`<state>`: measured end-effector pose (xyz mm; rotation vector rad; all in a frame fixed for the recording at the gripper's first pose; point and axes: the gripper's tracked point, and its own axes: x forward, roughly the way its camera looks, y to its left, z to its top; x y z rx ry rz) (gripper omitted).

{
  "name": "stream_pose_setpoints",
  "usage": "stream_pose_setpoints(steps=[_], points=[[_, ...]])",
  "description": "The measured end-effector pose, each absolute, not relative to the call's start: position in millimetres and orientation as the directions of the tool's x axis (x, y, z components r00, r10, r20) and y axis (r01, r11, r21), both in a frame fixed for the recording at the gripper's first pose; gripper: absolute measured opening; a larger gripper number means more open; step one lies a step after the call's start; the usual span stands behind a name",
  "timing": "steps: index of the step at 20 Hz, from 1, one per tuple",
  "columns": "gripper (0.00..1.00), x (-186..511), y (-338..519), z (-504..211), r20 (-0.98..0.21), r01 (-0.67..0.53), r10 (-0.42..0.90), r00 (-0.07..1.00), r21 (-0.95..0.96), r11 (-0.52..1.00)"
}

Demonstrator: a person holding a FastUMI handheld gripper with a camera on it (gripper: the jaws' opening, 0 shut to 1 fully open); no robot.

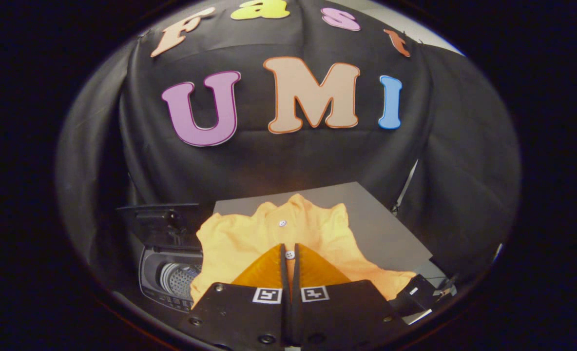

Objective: Put the clothes into the washing machine and then close the washing machine lid.

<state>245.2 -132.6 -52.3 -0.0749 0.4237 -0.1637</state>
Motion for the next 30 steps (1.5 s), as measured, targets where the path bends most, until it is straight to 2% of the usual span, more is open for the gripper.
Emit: stream_pose_setpoints(steps=[8,14,24,30], points=[[0.0,242,-74,19,-0.256,0.11,-0.136,0.957,-0.114,0.987],[0.0,247,-9,48,-0.196,0.104,-0.127,0.972,-0.122,0.987],[0.0,256,112,52,-0.126,0.016,-0.021,0.992,-0.035,0.999],[0.0,260,157,25,-0.141,-0.029,0.025,0.99,-0.022,0.999]])
